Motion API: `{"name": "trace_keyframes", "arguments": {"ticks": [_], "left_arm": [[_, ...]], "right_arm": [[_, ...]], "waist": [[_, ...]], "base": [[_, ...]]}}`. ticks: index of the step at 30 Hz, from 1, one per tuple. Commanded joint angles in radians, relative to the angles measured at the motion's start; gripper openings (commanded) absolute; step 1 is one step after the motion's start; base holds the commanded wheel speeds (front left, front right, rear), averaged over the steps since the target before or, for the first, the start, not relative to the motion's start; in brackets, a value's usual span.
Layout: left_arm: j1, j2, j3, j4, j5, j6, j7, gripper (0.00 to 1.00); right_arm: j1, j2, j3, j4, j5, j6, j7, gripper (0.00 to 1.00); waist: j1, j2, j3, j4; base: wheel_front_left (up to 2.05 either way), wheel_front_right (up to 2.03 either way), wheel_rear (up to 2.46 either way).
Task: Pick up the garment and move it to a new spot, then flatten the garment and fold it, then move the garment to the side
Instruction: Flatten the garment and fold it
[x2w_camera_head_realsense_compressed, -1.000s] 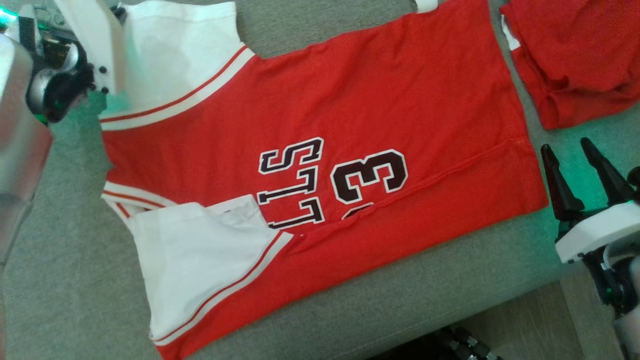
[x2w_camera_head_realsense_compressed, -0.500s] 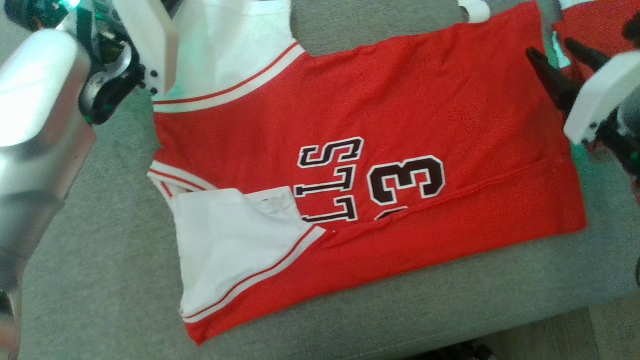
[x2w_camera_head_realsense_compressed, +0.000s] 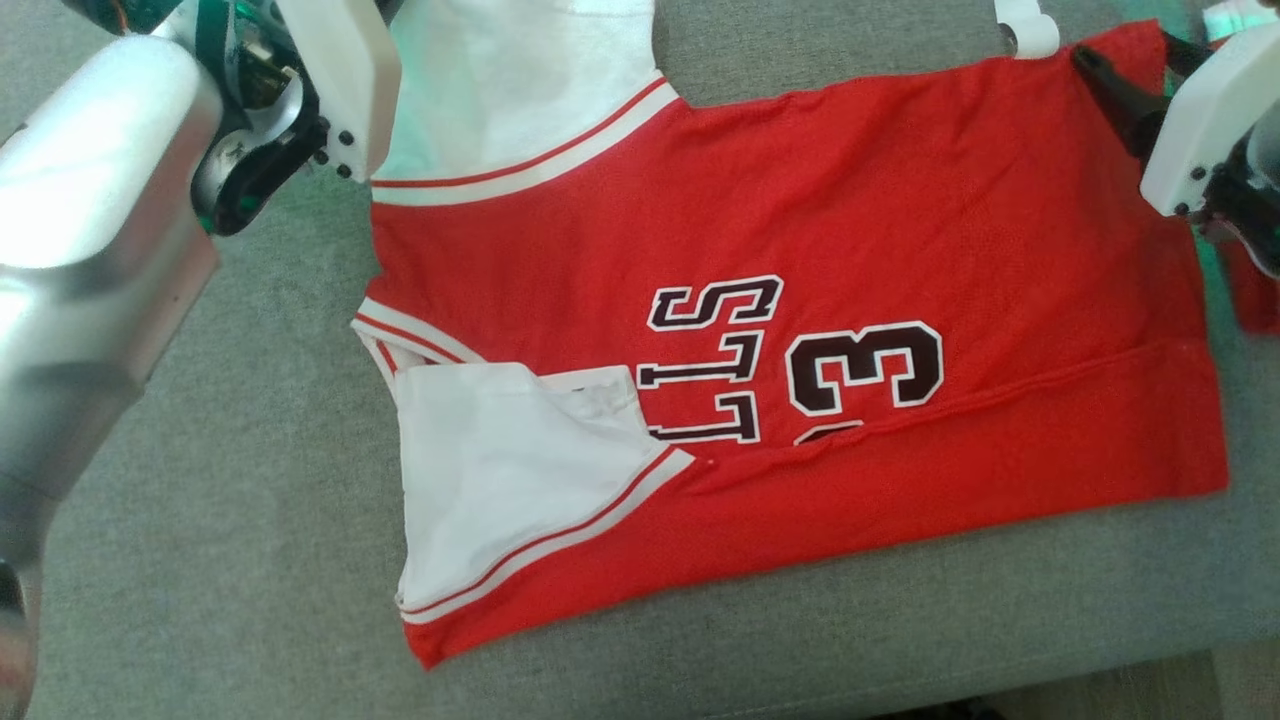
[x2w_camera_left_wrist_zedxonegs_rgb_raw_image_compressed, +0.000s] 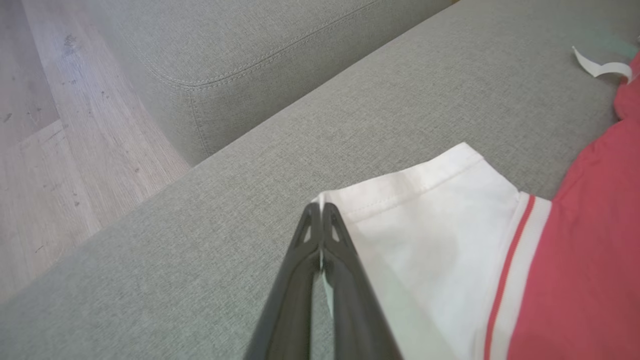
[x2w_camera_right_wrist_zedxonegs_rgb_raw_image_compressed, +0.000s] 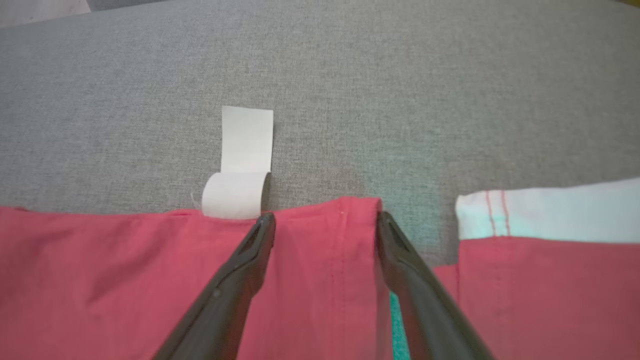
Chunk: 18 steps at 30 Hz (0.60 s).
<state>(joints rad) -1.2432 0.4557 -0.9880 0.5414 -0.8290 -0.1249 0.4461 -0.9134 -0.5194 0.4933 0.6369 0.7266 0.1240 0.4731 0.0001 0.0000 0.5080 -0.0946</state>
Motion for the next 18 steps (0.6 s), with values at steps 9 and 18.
{"name": "trace_keyframes", "arguments": {"ticks": [9,18], "left_arm": [[-0.079,0.038,-0.018,0.004,-0.033,-0.006,-0.040,0.00],[-0.093,0.042,-0.064,0.043,-0.061,-0.006,-0.073,0.00]], "right_arm": [[-0.052,-0.029,0.064,0.041,0.037,0.007,-0.060,0.82],[-0.087,-0.053,0.125,0.104,0.048,0.007,-0.086,0.00]], "waist": [[-0.0001,0.0000,-0.001,0.016],[-0.0001,0.0000,-0.006,0.028]], "base": [[0.00,0.00,0.00],[0.00,0.00,0.00]]}}
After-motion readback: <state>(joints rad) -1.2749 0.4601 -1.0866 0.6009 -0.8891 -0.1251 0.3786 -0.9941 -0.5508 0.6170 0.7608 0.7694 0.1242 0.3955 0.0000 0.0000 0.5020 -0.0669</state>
